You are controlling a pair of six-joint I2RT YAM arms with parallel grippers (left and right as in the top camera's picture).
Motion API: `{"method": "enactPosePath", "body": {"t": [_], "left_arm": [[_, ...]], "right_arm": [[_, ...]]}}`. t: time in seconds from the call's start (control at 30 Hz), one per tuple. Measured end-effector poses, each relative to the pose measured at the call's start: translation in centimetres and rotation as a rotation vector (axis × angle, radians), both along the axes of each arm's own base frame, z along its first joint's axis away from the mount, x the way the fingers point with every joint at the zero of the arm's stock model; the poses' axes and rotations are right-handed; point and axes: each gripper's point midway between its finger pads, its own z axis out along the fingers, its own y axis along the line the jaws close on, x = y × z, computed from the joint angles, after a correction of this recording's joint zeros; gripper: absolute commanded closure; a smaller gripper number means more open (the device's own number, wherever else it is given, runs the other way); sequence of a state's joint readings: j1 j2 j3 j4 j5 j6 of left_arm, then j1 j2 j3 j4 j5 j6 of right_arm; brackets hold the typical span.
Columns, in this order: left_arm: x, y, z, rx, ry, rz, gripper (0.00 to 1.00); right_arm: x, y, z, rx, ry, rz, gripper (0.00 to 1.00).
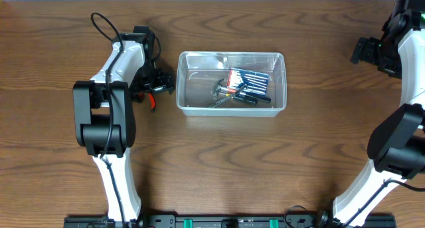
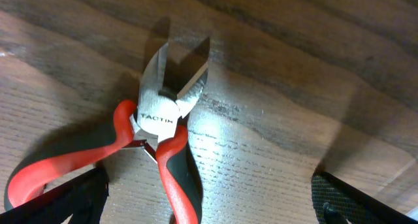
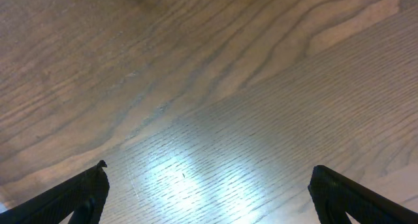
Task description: Pack container
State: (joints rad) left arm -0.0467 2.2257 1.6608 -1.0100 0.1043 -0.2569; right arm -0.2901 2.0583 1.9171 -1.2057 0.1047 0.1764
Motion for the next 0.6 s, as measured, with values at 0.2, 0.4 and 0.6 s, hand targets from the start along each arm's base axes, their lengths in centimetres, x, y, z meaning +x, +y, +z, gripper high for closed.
{"method": "enactPosePath", "body": {"t": [0.2,0.4,0.6], "left_arm": [[0.14,0.01,-0.01,0.000,-0.006,0.000,0.12],[0.11,0.05,-0.01,0.003,-0.005,-0.007,0.29],[0.11,0.06,-0.01,0.003,-0.005,-0.012,0.35]], "right_arm": [[0.01,0.00,0.00,0.000,0.000,0.000,0.01],[0.00,0.00,0.00,0.000,0.000,0.000,0.01],[0.00,0.00,0.00,0.000,0.000,0.000,0.01]]}}
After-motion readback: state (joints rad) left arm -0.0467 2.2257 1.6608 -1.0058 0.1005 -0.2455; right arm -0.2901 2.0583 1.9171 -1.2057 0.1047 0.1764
